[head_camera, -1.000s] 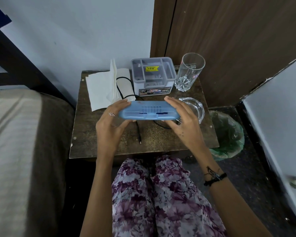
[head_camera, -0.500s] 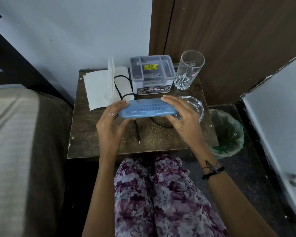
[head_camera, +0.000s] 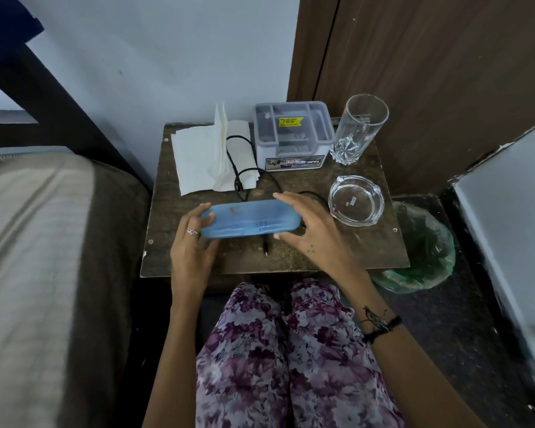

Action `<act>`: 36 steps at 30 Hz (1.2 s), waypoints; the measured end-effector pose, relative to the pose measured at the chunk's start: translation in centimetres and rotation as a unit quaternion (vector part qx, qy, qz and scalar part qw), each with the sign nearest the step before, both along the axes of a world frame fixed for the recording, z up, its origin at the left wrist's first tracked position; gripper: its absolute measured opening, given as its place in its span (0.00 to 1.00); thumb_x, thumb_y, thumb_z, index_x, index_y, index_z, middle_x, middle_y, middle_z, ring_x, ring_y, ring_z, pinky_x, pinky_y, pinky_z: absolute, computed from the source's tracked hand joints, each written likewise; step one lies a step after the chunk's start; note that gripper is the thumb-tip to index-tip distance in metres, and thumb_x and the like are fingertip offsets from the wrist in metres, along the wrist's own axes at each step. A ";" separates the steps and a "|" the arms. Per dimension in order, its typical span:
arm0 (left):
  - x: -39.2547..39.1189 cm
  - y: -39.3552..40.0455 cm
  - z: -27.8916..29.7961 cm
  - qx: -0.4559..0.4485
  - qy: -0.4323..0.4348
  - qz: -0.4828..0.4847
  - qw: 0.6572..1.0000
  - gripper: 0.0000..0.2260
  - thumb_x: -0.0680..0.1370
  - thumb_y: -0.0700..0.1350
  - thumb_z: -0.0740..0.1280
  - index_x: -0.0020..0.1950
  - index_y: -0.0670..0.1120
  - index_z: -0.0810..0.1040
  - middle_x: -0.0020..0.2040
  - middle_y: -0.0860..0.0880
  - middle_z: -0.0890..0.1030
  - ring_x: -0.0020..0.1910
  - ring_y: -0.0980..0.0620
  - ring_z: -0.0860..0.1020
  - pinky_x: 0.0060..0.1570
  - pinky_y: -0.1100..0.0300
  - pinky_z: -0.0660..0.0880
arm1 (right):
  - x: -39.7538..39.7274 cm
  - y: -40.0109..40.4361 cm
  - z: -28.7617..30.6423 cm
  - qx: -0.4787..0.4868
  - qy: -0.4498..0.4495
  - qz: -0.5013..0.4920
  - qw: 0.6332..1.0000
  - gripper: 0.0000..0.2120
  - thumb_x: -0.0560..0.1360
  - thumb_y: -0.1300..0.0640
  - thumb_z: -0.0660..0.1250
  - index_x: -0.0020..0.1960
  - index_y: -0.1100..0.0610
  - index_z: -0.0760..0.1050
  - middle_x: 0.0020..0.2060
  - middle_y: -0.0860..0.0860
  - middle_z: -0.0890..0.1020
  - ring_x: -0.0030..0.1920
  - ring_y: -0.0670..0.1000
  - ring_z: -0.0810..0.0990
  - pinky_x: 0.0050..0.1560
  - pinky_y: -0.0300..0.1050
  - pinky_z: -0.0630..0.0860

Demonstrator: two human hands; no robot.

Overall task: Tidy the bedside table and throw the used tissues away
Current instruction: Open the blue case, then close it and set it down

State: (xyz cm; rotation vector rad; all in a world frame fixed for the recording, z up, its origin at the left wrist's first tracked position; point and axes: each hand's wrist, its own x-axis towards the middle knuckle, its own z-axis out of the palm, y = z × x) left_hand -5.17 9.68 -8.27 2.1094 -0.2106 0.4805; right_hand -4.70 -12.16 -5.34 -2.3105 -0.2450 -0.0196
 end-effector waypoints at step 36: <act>0.3 -1.0 0.8 0.012 0.051 0.056 0.997 0.11 0.77 0.43 0.61 0.53 0.43 0.81 0.56 0.47 0.81 0.67 0.50 0.69 0.74 0.55 0.51 | 1.1 5.6 -1.0 -0.006 -0.086 -0.129 0.988 0.11 0.77 0.65 0.61 0.56 0.56 0.77 0.52 0.49 0.79 0.52 0.49 0.74 0.50 0.43 0.74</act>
